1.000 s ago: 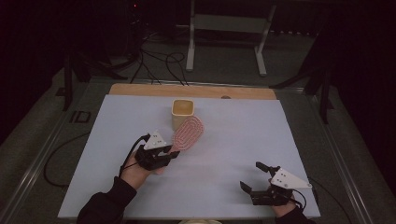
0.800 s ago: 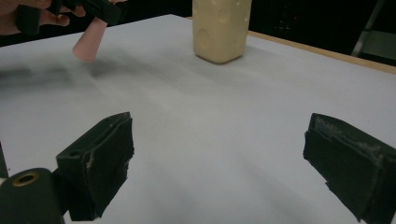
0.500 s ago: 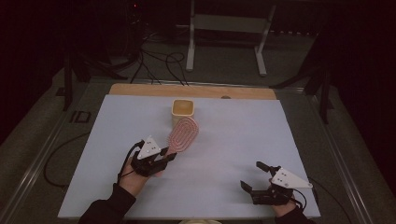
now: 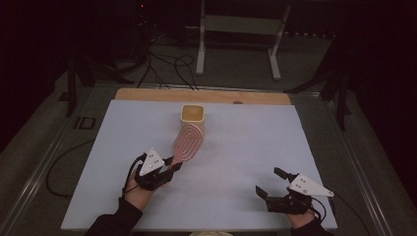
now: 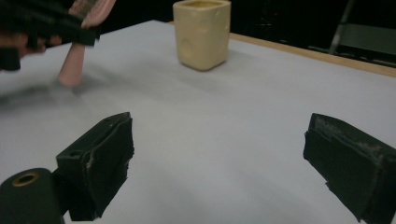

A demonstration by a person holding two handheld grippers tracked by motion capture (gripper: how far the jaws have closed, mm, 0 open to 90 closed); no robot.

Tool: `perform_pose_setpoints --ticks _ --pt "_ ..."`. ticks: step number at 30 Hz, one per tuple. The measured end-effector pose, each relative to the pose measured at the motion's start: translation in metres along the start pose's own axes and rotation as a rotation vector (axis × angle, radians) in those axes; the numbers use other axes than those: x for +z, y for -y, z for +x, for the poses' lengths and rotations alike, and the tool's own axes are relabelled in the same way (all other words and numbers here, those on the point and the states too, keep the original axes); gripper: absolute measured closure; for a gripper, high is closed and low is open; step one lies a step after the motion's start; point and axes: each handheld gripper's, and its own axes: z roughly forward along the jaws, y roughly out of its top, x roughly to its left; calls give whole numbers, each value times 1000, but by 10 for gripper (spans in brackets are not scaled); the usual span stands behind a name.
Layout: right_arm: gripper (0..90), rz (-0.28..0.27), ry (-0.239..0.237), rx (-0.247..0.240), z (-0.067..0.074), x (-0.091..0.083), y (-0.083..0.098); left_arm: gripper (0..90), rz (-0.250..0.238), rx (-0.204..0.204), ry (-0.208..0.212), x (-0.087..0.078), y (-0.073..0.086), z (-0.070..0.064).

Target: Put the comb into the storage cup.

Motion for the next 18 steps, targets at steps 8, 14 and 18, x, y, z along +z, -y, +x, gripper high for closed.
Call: perform_pose_setpoints --ticks 8,14,18 --pt "84 -26 -18 -23 8 -8 -37 713 -25 -16 10 0 1 0" --pt "84 -51 -34 -71 14 -5 -63 714 -32 -18 32 1 0 -1" --pt "83 -60 -90 -102 20 7 -91 714 -37 -16 32 1 -1 -2"
